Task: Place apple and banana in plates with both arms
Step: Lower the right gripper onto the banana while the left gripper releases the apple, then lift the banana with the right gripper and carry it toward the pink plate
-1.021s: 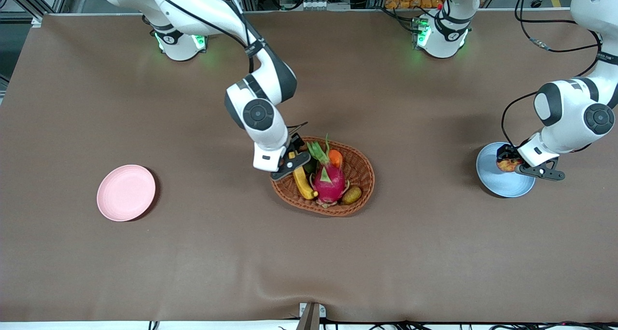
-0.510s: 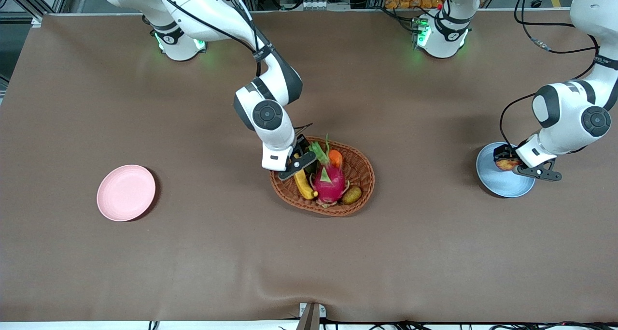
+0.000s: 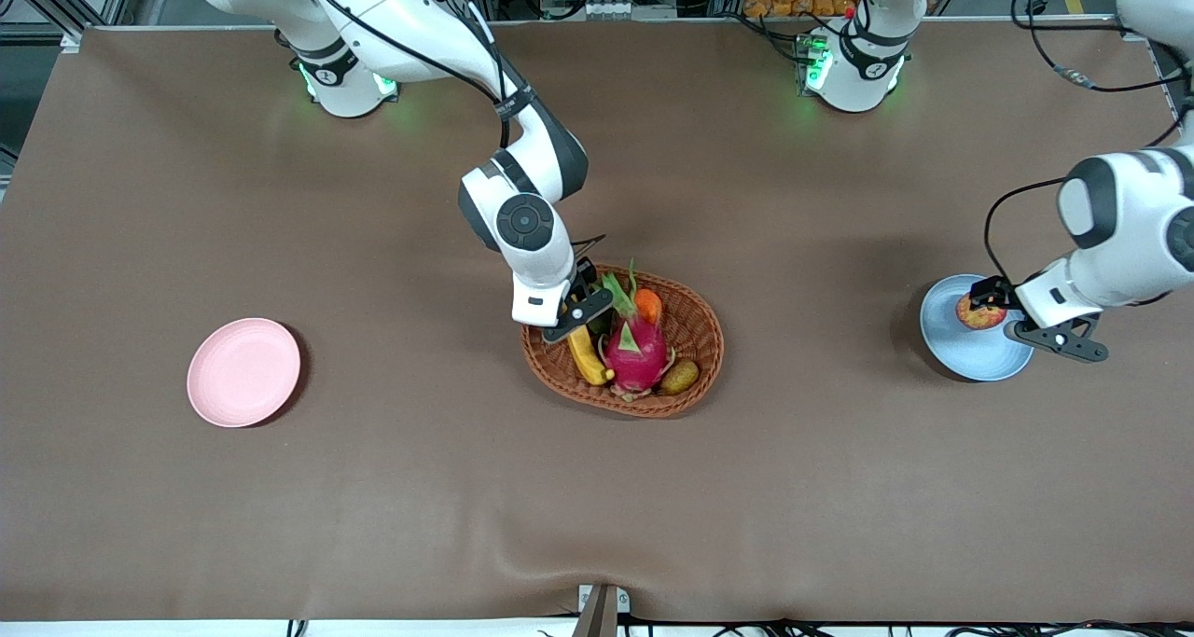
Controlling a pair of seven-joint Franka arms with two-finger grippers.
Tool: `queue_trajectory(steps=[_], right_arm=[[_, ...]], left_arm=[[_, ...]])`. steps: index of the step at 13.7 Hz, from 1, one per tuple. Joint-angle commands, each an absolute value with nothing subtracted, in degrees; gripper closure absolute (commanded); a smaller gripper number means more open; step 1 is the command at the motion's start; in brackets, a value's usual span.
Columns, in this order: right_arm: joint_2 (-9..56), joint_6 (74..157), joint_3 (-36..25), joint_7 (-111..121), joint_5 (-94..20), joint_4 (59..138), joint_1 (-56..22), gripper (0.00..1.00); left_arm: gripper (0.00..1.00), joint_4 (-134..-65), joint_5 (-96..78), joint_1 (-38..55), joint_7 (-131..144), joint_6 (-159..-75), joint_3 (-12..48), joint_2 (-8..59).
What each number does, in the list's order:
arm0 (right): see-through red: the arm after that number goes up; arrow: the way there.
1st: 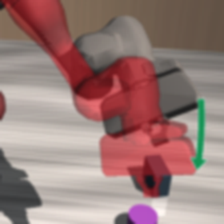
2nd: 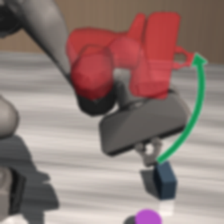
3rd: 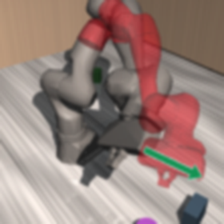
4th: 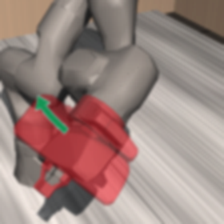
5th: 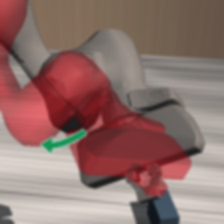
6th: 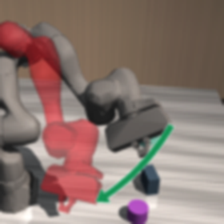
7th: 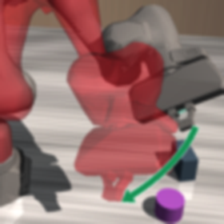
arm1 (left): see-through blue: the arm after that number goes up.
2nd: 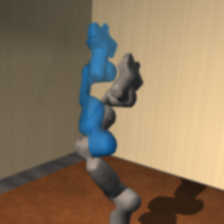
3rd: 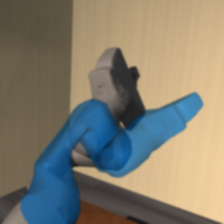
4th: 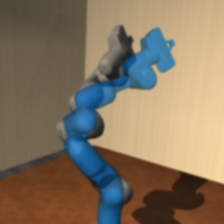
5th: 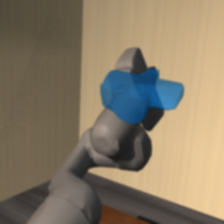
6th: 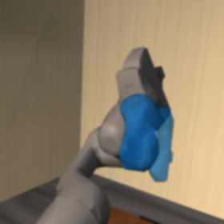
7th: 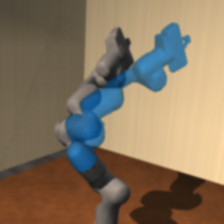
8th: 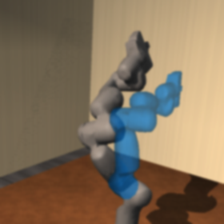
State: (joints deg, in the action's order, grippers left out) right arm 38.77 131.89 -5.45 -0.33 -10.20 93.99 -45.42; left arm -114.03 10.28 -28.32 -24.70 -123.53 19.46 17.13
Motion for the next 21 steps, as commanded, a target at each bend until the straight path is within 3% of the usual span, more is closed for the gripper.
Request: queue_trajectory(steps=[1, 2, 6, 13, 17, 19, 21], right_arm=[[38.7, 132.5, -6.1, -0.6, -10.0, 94.4, -46.2, 0.87], [38.5, 132.5, -6.1, -0.8, -10.0, 94.4, -46.1, 0.99], [36.8, 131.1, -6.2, -0.9, -10.1, 94.4, -45.4, 1.0], [27.3, 121.8, -6.2, -2.1, -11.3, 93.8, -38.2, 1.0], [21.0, 114.2, -6.5, -1.9, -12.6, 95.4, -30.1, 1.0], [17.5, 113.3, -6.4, -0.8, -12.5, 99.4, -22.3, 1.0], [15.5, 113.2, -6.4, 1.7, -12.5, 102.6, -17.1, 1.0]], left_arm=[[0.0, -103.9, 10.7, -28.7, -24.4, -110.4, 22.8, 17.6], [0.0, -102.3, 10.7, -28.6, -24.2, -109.2, 23.5, 17.6], [0.0, -97.5, 10.6, -28.1, -24.3, -106.4, 23.9, 17.5], [0.0, -94.4, 3.3, -23.8, -19.6, -102.0, 21.9, 17.1], [0.0, -90.9, 3.3, -4.4, -13.9, -97.1, 4.0, 13.7], [0.0, -88.6, 3.6, 2.2, -14.5, -97.6, -5.7, 13.3], [0.0, -86.5, 3.2, 4.4, -13.5, -97.3, -8.1, 12.7]])
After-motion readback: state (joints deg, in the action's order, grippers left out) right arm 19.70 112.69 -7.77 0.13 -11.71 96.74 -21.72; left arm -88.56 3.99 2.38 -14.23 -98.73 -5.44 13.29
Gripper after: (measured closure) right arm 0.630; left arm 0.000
